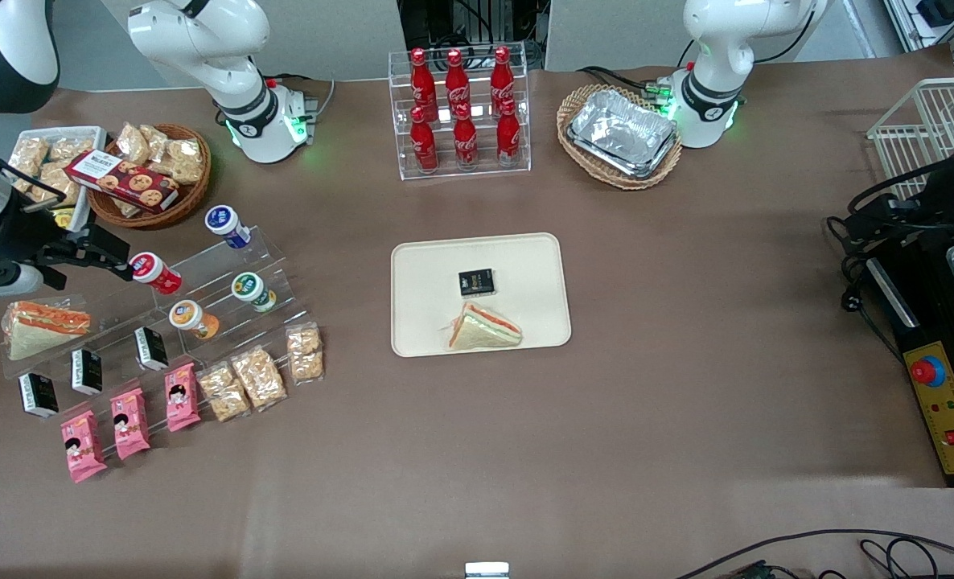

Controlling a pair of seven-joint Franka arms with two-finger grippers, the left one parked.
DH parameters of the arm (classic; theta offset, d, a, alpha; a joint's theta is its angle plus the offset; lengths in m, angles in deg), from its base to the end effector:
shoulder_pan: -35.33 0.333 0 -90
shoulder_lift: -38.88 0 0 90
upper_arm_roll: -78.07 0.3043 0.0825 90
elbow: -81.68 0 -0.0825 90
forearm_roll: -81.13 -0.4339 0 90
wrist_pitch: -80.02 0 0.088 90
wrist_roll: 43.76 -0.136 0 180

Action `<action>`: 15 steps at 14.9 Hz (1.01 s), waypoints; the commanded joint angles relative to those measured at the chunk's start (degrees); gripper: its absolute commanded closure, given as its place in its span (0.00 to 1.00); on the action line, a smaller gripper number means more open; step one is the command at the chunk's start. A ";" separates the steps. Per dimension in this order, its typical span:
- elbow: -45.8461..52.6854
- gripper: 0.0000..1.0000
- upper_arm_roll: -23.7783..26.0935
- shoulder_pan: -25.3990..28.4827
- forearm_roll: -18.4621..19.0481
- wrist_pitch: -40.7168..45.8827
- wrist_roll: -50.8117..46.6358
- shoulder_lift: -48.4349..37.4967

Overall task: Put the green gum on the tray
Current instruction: 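Move the right gripper over the green-labelled gum bottle on the rack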

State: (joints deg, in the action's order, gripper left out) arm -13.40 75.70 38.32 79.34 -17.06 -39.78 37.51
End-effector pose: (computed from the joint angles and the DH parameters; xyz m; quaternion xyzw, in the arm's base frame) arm 0.6093 0.0103 0.5629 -0.9987 -0.0386 -0.0298 0.0152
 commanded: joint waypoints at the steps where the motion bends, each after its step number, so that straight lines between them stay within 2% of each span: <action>1: -0.64 0.00 0.00 0.61 0.12 0.84 -0.47 -0.64; 9: -0.64 0.00 0.17 1.76 -0.05 3.39 -0.11 -0.21; 12: -0.64 0.00 -0.18 3.87 -0.32 3.65 1.20 -0.03; 15: -3.17 0.00 -0.35 4.04 -0.58 5.23 2.08 -2.65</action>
State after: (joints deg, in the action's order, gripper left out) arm -14.12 75.92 42.19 79.34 -13.24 -38.98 37.56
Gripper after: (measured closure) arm 0.000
